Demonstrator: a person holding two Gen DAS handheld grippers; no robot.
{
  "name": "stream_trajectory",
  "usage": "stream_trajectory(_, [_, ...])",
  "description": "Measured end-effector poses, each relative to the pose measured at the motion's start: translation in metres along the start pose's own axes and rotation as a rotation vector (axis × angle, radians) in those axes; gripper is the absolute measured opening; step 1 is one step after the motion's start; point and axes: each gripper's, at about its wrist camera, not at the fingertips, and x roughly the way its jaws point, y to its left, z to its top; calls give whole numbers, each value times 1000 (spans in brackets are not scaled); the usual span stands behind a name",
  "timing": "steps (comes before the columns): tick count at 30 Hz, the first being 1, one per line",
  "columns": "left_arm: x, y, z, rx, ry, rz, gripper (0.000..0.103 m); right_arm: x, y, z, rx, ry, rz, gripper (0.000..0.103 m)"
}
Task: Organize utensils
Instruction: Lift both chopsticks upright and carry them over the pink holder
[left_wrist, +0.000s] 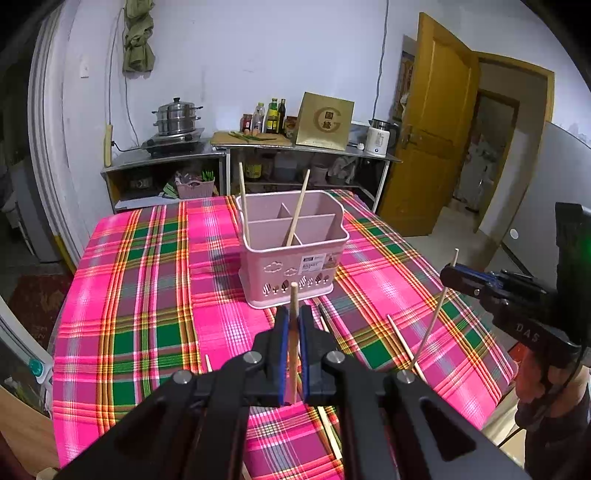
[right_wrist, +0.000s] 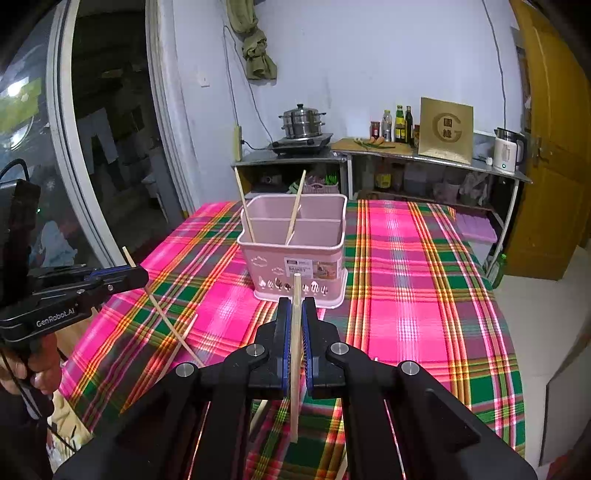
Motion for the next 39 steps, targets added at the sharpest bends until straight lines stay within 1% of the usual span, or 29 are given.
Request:
stream_trajectory(7, [-2, -4, 11, 12, -10, -1, 6, -9, 1, 14, -17, -57, 3, 5])
stream_trajectory(13, [4, -6, 30, 29, -11, 10, 6, -9, 3, 31, -22, -108, 18, 5])
stream_trajectory(22, [13, -4, 68, 40, -48, 29, 6, 5, 8, 64, -49, -167, 32, 5])
stream_trajectory(27, [17, -4, 93, 52, -79, 40, 6, 12, 6, 85, -44, -203, 45, 5])
stream_trajectory(32, [20, 1, 115, 44, -108, 45, 6, 19, 4, 106, -35, -250, 51, 5])
stream_trajectory(39, [27, 9, 138, 49, -143, 56, 6, 36, 0, 128, -11, -284, 61, 5])
